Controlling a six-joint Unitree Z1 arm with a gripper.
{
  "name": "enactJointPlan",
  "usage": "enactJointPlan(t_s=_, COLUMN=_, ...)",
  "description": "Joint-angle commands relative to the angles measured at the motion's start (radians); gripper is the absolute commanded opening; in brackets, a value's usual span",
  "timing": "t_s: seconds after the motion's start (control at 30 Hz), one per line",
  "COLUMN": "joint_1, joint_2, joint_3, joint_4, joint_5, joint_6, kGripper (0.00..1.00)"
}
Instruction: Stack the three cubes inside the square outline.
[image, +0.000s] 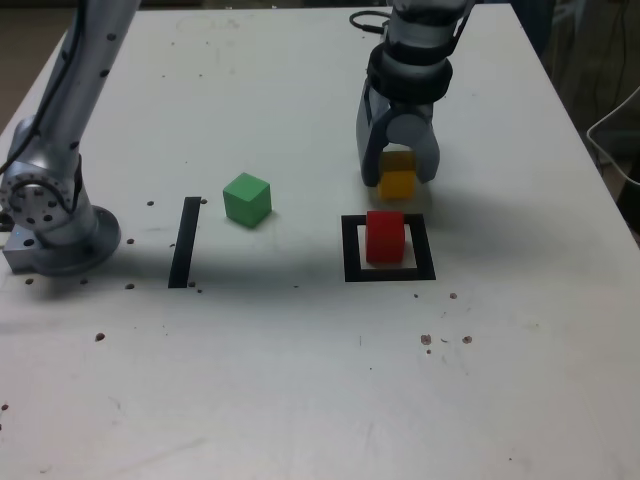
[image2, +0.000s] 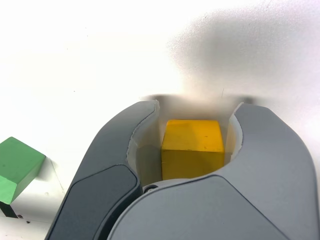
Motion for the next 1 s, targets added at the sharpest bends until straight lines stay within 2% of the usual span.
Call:
enactJointPlan(t_s=0.0, joint_1=-0.002, joint_2=-0.014, joint_3=-0.001, joint_4=0.002, joint_5=0.003, joint_6=-0.001, kGripper=0.14)
enactJointPlan(t_s=0.27, joint_1=-0.009, joint_2=-0.036, joint_3=-0.011, joint_4=0.026, joint_5=0.006, joint_6=0.000, kGripper=0.11)
enactJointPlan(t_s=0.7, joint_1=-0.070, joint_2=-0.152, joint_3=-0.094, joint_4=0.219, joint_5=0.014, joint_6=0.000, kGripper=0.11)
enactJointPlan(t_s=0.97, joint_1=-0.121, joint_2=-0.187, joint_3=-0.095, joint_4=0.259, joint_5=0.009, joint_6=-0.018, kGripper=0.11)
